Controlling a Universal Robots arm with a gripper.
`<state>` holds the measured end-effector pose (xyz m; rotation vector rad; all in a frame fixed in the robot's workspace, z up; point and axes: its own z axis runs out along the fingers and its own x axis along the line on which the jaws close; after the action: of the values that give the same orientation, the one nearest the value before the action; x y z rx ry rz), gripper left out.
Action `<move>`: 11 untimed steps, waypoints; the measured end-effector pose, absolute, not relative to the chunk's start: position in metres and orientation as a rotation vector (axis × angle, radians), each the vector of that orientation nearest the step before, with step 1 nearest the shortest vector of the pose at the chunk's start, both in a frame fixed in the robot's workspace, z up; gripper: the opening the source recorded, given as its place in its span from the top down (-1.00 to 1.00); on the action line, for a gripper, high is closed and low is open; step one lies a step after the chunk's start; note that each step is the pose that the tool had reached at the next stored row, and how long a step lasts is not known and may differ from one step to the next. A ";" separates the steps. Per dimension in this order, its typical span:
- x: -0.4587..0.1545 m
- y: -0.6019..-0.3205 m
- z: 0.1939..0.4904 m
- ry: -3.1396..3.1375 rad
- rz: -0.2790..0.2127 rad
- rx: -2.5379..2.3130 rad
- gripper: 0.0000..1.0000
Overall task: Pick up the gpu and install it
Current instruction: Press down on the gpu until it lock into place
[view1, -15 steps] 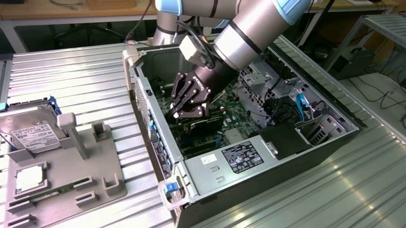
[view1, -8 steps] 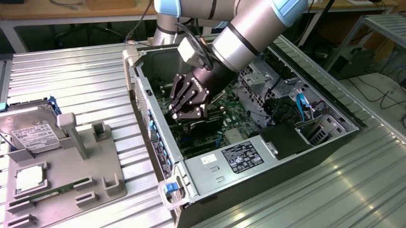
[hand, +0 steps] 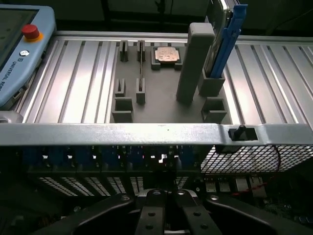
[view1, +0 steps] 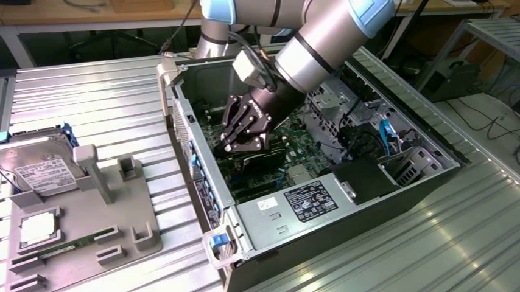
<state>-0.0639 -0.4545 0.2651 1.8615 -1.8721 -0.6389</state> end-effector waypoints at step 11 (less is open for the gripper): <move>-0.059 -0.449 0.265 -1.929 -0.557 1.926 0.79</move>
<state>-0.0588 -0.4494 0.2653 1.9255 -1.9291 -0.5572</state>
